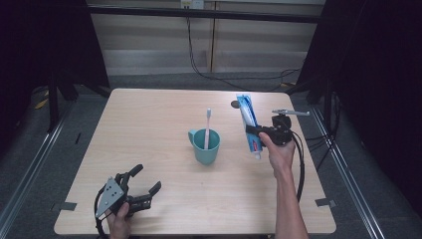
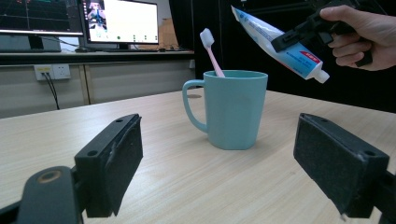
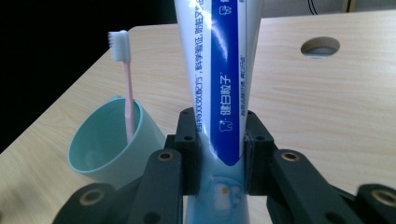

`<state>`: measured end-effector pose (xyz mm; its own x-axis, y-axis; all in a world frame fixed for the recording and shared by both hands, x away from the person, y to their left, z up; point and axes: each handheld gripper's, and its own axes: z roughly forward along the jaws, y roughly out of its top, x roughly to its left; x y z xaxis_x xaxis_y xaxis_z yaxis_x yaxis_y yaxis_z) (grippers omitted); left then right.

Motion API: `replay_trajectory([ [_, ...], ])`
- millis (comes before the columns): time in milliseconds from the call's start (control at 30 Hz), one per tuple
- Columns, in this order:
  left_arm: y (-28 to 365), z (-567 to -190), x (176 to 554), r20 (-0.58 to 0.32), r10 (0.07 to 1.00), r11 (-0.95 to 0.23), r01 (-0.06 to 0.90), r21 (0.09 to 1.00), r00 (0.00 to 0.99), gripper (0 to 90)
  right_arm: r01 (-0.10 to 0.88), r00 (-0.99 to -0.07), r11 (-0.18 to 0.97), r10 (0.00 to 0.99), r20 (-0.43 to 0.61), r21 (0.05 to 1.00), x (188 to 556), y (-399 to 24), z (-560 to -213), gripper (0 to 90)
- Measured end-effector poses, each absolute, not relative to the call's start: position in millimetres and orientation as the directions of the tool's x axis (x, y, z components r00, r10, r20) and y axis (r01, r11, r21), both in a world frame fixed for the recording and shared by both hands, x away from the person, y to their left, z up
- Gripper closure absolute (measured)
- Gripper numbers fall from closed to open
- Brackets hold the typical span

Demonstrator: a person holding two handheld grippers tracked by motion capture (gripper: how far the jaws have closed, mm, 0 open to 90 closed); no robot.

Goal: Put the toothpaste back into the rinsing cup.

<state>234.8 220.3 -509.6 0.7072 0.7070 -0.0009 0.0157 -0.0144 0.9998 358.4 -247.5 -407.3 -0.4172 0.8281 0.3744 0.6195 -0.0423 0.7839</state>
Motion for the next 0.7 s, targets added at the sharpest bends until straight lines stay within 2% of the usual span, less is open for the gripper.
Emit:
replay_trajectory([
  [700,220.3,-509.6,234.8,0.0,0.707,-0.015,0.015,1.0,0.707,15.6,0.472,-0.502,-0.097,0.787,0.358,0.876,350.9,-240.4,-400.1,72.2],
])
